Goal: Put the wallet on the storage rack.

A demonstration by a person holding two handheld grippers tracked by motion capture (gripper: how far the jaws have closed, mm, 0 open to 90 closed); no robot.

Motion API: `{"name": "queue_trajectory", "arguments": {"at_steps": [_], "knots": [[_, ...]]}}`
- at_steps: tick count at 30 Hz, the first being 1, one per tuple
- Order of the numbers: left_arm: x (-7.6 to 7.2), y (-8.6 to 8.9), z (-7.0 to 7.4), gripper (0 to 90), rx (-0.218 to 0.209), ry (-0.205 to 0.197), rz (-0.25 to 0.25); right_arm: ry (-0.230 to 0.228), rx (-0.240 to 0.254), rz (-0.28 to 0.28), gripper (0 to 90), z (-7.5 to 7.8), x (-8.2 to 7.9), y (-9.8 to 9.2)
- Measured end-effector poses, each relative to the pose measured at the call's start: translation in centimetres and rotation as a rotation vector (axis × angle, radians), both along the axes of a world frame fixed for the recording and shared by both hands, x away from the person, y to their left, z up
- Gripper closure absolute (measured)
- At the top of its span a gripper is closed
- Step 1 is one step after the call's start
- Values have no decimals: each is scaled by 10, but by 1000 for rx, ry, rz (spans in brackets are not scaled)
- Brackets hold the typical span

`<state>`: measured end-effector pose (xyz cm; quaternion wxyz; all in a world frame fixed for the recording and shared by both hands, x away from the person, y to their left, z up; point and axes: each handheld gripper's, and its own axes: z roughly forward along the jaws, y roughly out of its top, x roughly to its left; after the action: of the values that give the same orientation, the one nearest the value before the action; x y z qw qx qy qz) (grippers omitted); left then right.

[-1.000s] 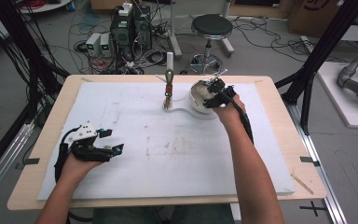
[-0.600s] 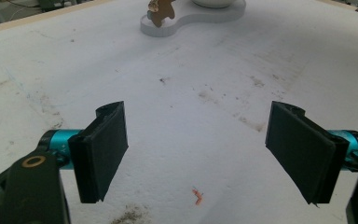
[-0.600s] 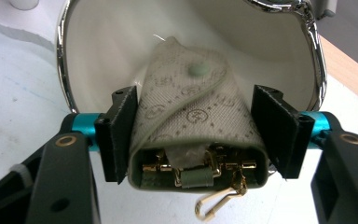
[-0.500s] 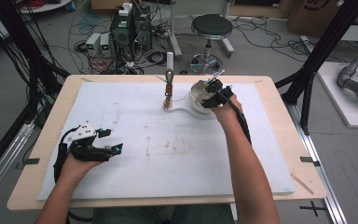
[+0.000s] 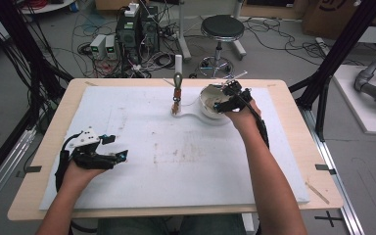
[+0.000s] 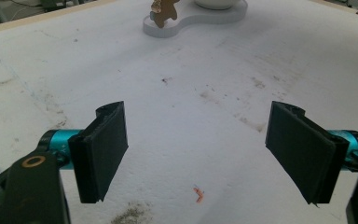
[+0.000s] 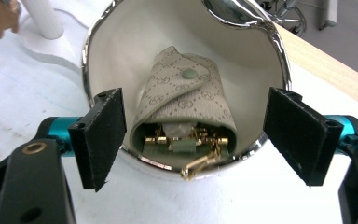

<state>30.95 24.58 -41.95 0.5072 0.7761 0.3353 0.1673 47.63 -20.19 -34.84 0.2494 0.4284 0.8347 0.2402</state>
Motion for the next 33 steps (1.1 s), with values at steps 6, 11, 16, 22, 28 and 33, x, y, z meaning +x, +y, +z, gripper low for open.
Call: {"name": "queue_trajectory", "arguments": {"at_steps": [6,11,16,22,28,33], "knots": [[0,1,1,207,3,-1,3,-17,38,34,212,12,-15,-1],[0,1,1,207,2,-2,4,-40,51,78,212,23,-32,-1],[0,0,2,207,1,-4,0,-103,105,100,211,32,-52,-6],[0,-1,2,207,0,-3,2,-126,152,121,207,30,-73,-17],[-1,-1,1,207,-2,-4,4,-143,209,130,204,21,-91,-30],[-1,-2,1,207,-1,-7,-1,-158,258,139,203,11,-106,-39]]}}
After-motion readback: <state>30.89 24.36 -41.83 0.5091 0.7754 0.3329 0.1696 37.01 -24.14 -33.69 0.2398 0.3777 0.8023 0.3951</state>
